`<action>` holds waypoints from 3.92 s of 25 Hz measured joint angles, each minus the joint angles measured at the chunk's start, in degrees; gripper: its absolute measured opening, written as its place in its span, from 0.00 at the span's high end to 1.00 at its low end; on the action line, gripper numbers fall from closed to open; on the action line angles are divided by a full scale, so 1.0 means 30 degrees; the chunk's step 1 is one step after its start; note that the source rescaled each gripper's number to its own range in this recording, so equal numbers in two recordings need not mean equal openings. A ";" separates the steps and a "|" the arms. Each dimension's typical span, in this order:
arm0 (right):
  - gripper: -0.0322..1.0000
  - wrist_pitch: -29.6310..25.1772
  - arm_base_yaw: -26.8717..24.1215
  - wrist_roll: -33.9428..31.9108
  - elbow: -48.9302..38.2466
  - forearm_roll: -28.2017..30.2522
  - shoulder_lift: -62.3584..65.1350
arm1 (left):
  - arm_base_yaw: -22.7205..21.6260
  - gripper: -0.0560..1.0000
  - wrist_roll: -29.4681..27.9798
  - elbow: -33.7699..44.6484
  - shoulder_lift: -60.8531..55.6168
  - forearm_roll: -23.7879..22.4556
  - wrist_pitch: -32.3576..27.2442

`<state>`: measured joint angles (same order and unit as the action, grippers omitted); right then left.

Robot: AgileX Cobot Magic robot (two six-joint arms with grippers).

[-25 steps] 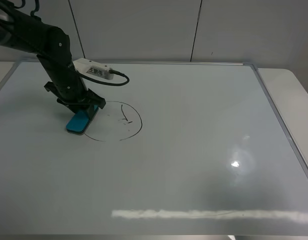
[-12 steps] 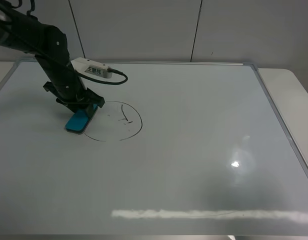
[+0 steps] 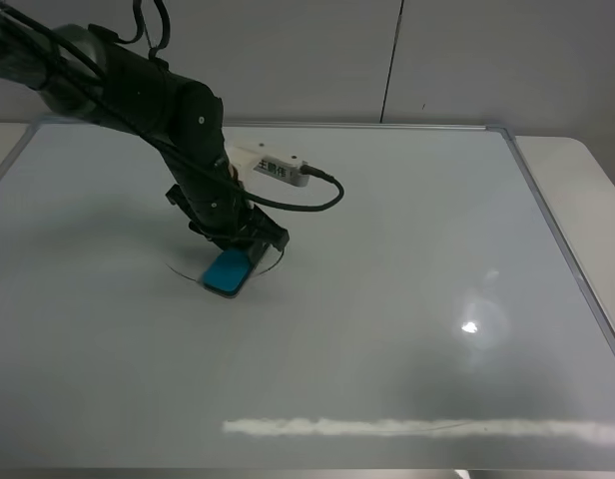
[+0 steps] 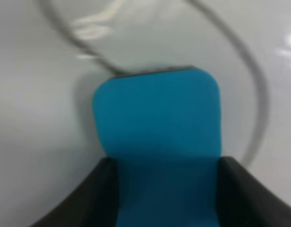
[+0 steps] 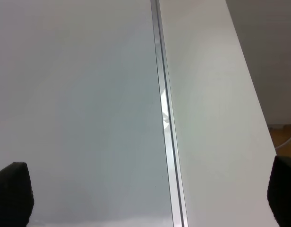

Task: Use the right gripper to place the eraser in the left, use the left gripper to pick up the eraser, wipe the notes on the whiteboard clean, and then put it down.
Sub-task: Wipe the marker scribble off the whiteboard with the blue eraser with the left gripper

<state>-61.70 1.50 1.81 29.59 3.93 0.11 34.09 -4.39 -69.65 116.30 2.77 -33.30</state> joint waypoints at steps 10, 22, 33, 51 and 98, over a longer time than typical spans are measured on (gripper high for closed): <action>0.00 0.0000 0.0000 0.0000 0.0000 0.0000 0.0000 | -0.0139 0.94 -0.0522 0.3572 -0.1379 -0.0300 0.3928; 0.00 0.0000 0.0000 0.0000 0.0000 0.0000 0.0000 | -0.6650 0.94 0.1060 0.4769 -0.2940 -0.1077 0.1778; 0.00 0.0000 0.0000 0.0000 0.0000 0.0000 0.0000 | -0.3097 0.94 0.1464 0.4911 -0.2914 0.0125 0.2445; 0.00 0.0000 0.0000 0.0000 0.0000 0.0000 0.0000 | 0.2118 0.94 0.1635 -0.2229 0.1484 0.1305 -0.0632; 0.00 0.0000 0.0000 0.0000 0.0000 0.0000 0.0000 | -0.0796 0.94 0.4759 -0.3360 0.2320 0.3077 -0.0260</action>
<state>-61.70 1.50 1.81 29.59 3.93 0.11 31.71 9.89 -79.73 123.26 12.01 -34.08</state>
